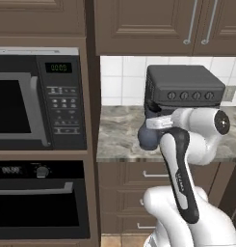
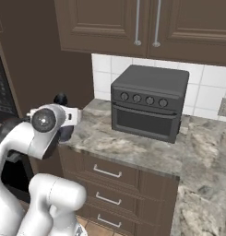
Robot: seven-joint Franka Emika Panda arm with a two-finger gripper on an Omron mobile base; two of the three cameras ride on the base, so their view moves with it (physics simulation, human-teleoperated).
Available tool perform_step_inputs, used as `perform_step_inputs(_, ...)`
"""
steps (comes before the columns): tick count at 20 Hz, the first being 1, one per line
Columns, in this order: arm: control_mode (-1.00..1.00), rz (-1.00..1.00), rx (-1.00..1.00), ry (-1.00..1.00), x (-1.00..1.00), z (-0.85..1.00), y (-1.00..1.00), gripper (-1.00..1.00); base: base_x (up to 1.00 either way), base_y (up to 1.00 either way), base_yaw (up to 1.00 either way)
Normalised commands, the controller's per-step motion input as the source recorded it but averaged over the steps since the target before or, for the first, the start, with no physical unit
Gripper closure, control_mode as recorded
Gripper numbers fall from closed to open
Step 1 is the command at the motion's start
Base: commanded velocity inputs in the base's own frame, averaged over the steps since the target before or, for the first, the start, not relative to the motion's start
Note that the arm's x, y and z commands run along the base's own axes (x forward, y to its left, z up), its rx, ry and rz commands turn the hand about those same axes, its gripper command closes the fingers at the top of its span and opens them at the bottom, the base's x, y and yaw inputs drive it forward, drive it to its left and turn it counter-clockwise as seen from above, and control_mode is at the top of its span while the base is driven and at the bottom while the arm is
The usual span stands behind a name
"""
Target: Move the pork chop and lemon from the top shelf to the second highest shelf to make space. Then, place the pitcher from the counter on the cleared top shelf.
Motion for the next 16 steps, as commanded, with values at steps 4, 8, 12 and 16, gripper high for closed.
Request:
perform_step_inputs(4,-1.0,-0.25,-0.1,0.23,-0.71,0.54,-0.09,1.0,0.0,0.0,0.0)
perform_step_inputs(8,-1.0,-0.24,-0.08,0.17,-0.39,0.43,-0.2,1.0,0.0,0.0,0.0)
perform_step_inputs(12,-1.0,-0.09,-0.01,0.02,-0.09,0.11,-0.23,1.0,0.0,0.0,0.0)
perform_step_inputs(16,-1.0,0.0,0.0,0.0,0.0,0.0,-0.12,1.0,0.0,0.0,0.0)
